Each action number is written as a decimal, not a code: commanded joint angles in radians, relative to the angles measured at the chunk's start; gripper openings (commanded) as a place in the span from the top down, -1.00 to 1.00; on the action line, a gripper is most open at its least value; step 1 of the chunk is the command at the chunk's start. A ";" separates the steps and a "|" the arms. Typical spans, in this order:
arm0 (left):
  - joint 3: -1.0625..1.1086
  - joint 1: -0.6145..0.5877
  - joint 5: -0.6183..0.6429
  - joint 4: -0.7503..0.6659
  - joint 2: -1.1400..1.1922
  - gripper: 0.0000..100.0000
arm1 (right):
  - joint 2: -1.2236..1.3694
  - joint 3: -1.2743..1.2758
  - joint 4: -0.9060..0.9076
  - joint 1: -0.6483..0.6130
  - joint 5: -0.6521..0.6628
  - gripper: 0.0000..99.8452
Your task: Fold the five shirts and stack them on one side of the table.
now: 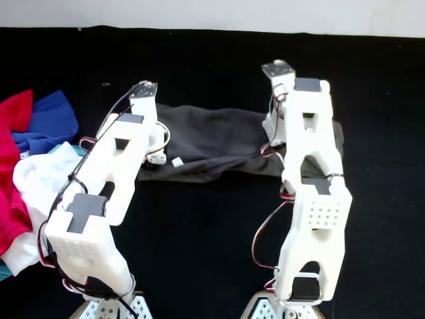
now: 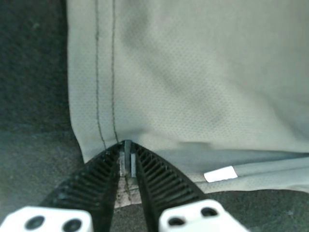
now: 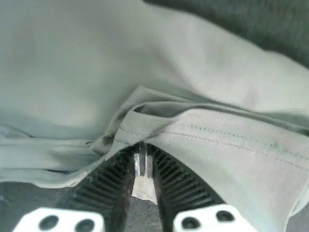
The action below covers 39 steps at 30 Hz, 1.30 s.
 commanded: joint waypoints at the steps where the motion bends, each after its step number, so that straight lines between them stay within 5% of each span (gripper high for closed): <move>1: 0.002 0.008 0.009 -0.040 -0.004 0.98 | -0.053 -0.087 0.079 0.039 0.003 0.96; 9: -0.010 0.001 0.009 -0.023 -0.042 0.98 | -0.271 -0.185 0.275 0.099 0.003 0.96; 13: -0.076 0.001 0.006 0.123 -0.140 0.97 | -0.404 -0.059 0.277 0.093 0.003 0.96; 19: -0.257 -0.081 0.005 0.270 -0.193 0.55 | -0.664 0.278 0.262 0.082 0.003 0.99; 36: -0.581 -0.137 0.003 0.282 0.328 0.51 | -1.330 1.365 -0.220 0.349 0.014 0.99; 39: -0.616 -0.122 0.003 0.338 0.343 0.66 | -1.334 1.500 -0.349 0.421 0.014 0.99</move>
